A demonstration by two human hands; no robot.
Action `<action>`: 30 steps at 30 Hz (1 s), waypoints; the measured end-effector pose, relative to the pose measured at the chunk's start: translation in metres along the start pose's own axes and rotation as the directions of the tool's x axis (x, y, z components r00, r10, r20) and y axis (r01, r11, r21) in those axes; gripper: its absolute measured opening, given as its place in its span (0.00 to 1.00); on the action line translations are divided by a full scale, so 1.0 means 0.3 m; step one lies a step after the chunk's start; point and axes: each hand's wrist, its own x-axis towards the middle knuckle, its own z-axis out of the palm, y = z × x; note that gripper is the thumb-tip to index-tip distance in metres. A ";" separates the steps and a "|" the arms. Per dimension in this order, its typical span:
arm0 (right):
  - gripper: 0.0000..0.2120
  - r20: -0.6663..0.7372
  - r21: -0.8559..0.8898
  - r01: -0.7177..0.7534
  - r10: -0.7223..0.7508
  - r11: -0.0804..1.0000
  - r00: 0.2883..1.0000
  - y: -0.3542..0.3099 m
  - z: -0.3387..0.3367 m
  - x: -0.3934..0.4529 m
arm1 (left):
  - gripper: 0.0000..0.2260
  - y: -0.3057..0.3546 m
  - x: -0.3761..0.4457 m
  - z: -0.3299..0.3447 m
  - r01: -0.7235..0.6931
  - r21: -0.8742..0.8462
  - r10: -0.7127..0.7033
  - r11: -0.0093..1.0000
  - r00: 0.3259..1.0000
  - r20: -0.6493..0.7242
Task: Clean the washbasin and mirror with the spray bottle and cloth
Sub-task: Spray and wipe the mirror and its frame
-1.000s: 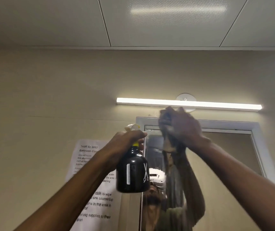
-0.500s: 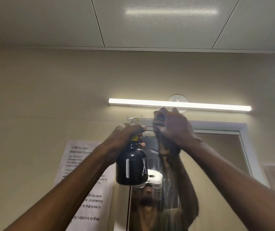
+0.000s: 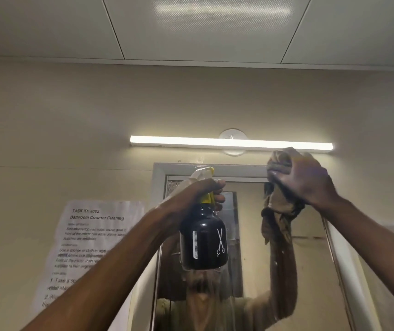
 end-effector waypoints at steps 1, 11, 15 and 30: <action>0.26 0.003 0.005 0.012 -0.012 1.000 1.000 -0.010 0.003 0.003 | 0.18 0.004 0.006 0.001 -0.010 0.007 0.010 1.000 1.000 0.003; 0.21 0.090 0.159 0.250 -0.266 0.955 0.960 -0.242 0.103 0.039 | 0.12 0.008 0.041 0.071 -0.039 0.027 0.042 0.999 0.989 -0.140; 0.19 0.082 0.070 0.173 -0.179 0.982 0.980 -0.047 0.032 0.031 | 0.22 -0.004 0.060 0.095 0.004 0.067 0.004 0.998 0.993 -0.116; 0.25 0.063 -0.085 0.110 -0.105 0.990 0.992 0.197 -0.077 0.028 | 0.09 -0.015 0.186 0.382 -0.078 0.100 0.082 0.992 0.996 -0.036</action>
